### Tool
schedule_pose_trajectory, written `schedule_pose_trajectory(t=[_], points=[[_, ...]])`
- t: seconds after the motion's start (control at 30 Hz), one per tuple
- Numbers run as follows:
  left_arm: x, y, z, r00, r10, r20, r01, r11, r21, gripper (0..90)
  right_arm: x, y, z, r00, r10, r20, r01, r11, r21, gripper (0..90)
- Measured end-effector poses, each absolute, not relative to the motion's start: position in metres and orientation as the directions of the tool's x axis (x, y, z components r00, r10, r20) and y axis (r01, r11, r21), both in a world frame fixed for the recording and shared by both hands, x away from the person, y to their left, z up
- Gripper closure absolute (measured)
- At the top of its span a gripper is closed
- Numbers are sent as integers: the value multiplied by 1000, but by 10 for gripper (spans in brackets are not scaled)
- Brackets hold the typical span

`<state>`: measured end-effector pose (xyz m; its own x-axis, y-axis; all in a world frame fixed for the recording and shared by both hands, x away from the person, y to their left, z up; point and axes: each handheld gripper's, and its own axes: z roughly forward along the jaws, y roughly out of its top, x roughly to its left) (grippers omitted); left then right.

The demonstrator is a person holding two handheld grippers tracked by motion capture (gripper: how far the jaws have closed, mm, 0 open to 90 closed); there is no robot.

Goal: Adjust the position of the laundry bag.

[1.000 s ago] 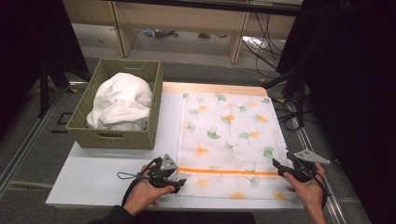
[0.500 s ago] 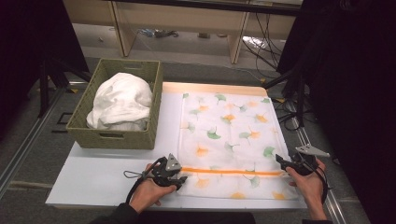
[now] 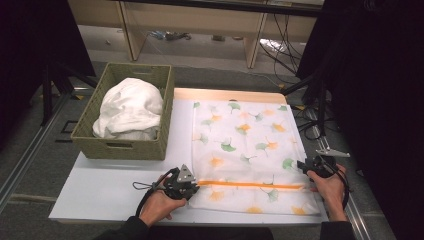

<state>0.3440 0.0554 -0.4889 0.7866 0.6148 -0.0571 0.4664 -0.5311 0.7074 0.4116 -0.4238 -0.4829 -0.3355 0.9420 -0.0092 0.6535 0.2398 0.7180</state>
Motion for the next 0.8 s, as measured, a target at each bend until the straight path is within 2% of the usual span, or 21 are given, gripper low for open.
schedule_pose_trajectory(t=[0.03, 0.07, 0.2, 0.23, 0.3, 0.37, 0.43, 0.8], points=[[344, 56, -489, 789, 612, -58, 463, -530, 711, 851, 412, -421, -483, -315, 948, 37, 681, 199, 705, 625], [344, 57, -488, 788, 613, -49, 458, -533, 711, 851, 414, -420, -482, -326, 945, 16, 667, 218, 712, 714], [345, 57, -488, 794, 606, -44, 451, -539, 711, 851, 416, -416, -478, -363, 932, -11, 657, 264, 706, 891], [344, 57, -489, 782, 619, -67, 472, -520, 712, 851, 419, -416, -479, -384, 923, -29, 623, 282, 730, 897], [345, 60, -487, 779, 622, -74, 478, -514, 712, 853, 421, -412, -475, -401, 916, -26, 631, 297, 717, 900], [345, 61, -487, 780, 621, -80, 479, -510, 714, 853, 423, -410, -477, -406, 912, -50, 605, 309, 734, 900], [346, 65, -485, 770, 633, -81, 487, -501, 715, 855, 425, -402, -477, -384, 923, -35, 623, 287, 728, 900], [342, 92, -480, 758, 646, -89, 500, -489, 715, 856, 440, -370, -476, -501, 862, -83, 550, 390, 739, 900]])
